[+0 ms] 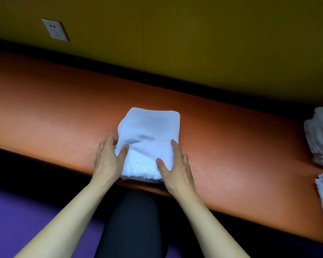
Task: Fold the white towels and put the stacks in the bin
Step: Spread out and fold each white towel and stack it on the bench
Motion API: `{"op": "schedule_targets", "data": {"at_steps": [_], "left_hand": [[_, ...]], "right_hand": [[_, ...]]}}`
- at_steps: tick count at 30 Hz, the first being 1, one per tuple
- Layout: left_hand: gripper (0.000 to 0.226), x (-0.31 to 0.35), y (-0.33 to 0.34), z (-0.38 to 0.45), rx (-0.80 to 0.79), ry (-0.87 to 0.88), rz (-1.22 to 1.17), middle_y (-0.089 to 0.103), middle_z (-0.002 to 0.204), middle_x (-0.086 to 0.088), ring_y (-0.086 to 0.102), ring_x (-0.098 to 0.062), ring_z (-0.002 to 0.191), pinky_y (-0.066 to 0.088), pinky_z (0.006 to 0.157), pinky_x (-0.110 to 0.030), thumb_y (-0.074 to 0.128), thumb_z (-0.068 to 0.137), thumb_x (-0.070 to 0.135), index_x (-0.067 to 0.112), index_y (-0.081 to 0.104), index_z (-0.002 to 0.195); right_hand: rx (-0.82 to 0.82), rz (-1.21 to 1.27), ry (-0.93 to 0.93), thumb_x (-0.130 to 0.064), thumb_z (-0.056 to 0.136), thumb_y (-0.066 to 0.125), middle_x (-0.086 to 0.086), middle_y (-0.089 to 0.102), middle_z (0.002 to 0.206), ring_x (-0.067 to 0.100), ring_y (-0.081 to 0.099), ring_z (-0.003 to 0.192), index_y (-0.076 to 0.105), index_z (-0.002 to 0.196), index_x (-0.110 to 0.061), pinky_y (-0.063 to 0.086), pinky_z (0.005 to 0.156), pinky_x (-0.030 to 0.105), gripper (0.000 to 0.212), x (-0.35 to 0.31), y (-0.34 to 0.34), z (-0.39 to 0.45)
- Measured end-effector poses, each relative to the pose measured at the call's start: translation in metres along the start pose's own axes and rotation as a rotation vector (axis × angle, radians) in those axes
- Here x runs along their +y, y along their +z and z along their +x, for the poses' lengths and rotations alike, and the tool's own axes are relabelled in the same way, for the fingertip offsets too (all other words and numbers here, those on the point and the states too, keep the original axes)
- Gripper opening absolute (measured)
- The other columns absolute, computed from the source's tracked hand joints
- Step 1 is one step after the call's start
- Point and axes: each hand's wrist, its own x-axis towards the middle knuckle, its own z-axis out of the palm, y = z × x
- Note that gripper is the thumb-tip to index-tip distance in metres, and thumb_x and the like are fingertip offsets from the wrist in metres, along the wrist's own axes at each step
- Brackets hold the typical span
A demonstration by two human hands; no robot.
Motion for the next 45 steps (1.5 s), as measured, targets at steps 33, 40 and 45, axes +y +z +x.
{"op": "schedule_targets", "data": {"at_steps": [33,40,45], "left_hand": [[0.041,0.174,0.070,-0.135,-0.667,-0.405,-0.701,0.078,0.088,-0.014,0.075,-0.026,0.071,0.055,0.072,-0.038,0.067,0.092,0.041,0.004,0.067,0.109],[0.053,0.220,0.053,-0.180,-0.784,-0.370,-0.812,0.071,0.120,-0.021,0.069,-0.038,0.109,0.051,0.101,-0.051,0.077,0.081,0.035,0.004,0.068,0.123],[0.086,0.257,0.046,-0.197,-0.786,-0.114,-0.714,0.066,0.132,-0.017,0.065,-0.039,0.119,0.046,0.106,-0.061,0.089,0.059,0.050,0.015,0.062,0.133]], "right_hand": [[0.173,0.797,0.227,-0.022,0.075,0.081,-0.001,0.075,0.108,0.019,0.074,0.096,0.062,0.114,-0.023,0.060,0.087,0.045,0.044,0.083,-0.208,-0.082],[0.238,0.889,0.044,-0.021,0.077,0.081,-0.001,0.075,0.109,0.021,0.074,0.098,0.065,0.114,-0.021,0.060,0.088,0.046,0.041,0.088,-0.267,-0.125],[0.302,0.968,0.011,-0.043,0.073,0.085,-0.001,0.075,0.114,0.022,0.072,0.106,0.065,0.116,-0.027,0.056,0.095,0.052,0.050,0.096,-0.301,-0.144]]}}
